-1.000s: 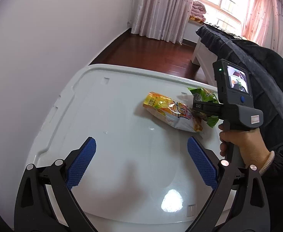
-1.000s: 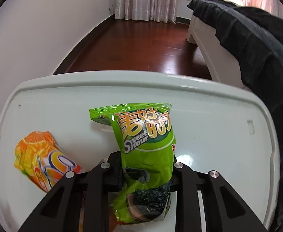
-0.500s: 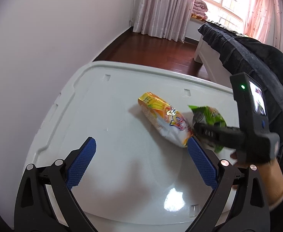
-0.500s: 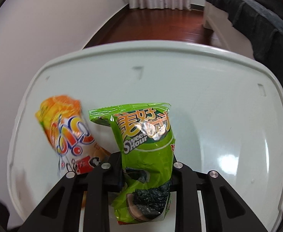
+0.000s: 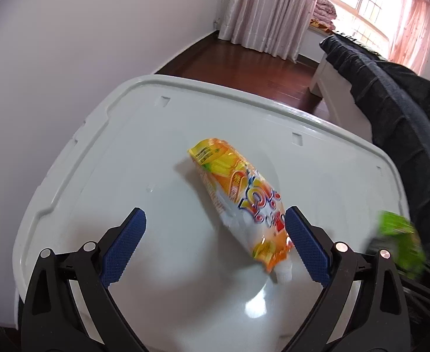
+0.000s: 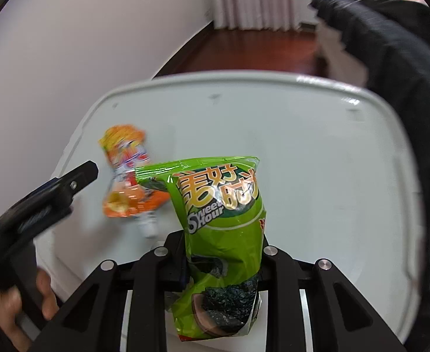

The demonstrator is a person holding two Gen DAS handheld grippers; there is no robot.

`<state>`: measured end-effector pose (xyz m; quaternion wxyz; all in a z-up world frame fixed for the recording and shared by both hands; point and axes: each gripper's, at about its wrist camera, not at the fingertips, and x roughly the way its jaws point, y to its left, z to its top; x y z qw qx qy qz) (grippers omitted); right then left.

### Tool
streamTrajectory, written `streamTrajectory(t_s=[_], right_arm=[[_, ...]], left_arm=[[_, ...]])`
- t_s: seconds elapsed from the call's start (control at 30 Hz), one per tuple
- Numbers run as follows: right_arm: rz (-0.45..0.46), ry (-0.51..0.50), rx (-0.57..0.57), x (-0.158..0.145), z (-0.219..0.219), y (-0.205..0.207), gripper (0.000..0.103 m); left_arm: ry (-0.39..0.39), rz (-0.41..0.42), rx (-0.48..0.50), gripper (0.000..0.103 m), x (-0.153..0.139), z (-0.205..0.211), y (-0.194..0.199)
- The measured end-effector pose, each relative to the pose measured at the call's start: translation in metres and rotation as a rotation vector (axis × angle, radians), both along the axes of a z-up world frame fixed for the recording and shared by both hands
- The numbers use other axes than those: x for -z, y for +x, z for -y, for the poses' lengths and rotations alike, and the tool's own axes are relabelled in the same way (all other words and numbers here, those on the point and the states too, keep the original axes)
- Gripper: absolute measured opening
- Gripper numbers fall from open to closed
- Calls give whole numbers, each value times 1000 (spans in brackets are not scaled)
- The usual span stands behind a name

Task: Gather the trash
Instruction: 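Grasp the orange juice pouch with the left gripper while the right gripper holds the green bag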

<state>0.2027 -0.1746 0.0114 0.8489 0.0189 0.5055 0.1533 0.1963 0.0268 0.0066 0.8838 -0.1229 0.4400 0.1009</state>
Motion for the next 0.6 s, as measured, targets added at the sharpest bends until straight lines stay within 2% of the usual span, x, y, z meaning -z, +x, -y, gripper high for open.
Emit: streamTrajectory(t_s=[0.17, 0.3, 0.37, 0.6], right_arm=[[19, 31, 96, 2, 45, -12, 26], [0, 57, 139, 4, 74, -11, 26], [6, 85, 155, 1, 88, -13, 26], [29, 139, 127, -10, 84, -16, 26]], left_arm=[[93, -10, -12, 93, 3, 20, 16], [128, -34, -33, 93, 8, 29, 29], [128, -50, -64, 93, 11, 31, 34], [50, -129, -131, 93, 37, 23, 59]])
